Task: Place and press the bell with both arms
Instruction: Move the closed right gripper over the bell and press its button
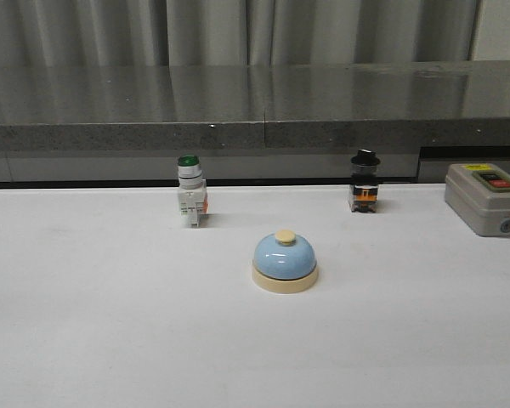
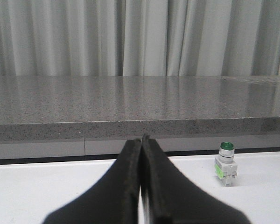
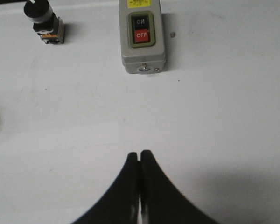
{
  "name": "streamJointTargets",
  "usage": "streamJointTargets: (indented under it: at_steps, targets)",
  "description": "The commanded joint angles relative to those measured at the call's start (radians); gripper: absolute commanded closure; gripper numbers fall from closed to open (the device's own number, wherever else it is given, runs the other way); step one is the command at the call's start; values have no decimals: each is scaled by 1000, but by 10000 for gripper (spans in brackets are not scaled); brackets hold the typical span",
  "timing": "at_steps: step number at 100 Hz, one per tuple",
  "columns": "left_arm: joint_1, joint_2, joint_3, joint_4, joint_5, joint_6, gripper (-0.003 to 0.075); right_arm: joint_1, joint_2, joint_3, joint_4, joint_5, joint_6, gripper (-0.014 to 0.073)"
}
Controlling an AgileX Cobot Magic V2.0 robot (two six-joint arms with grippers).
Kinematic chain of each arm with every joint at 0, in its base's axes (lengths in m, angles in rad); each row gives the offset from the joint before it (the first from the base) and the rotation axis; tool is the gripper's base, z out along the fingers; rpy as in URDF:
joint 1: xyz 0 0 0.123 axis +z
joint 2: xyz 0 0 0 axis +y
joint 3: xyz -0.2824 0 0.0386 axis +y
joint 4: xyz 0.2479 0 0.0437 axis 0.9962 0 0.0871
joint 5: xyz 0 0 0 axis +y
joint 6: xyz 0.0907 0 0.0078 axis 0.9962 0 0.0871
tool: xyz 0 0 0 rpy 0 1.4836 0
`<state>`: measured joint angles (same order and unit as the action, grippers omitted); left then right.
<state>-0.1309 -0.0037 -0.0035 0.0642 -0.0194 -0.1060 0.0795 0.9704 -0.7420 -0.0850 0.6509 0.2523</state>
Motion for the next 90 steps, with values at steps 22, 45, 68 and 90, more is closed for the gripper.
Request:
streamJointTargets:
  at_steps: [22, 45, 68, 90]
  targets:
    - [2, -33, 55, -10, -77, -10, 741, 23, 103, -88, 25, -85, -8, 658]
    - [2, -33, 55, -10, -77, -10, 741, 181, 214, -129, 25, -153, -8, 658]
    - [2, -33, 55, -10, -77, -10, 741, 330, 397, -226, 26, -212, -8, 658]
    - [2, -33, 55, -10, -77, -10, 741, 428, 580, -354, 27, -208, -8, 658]
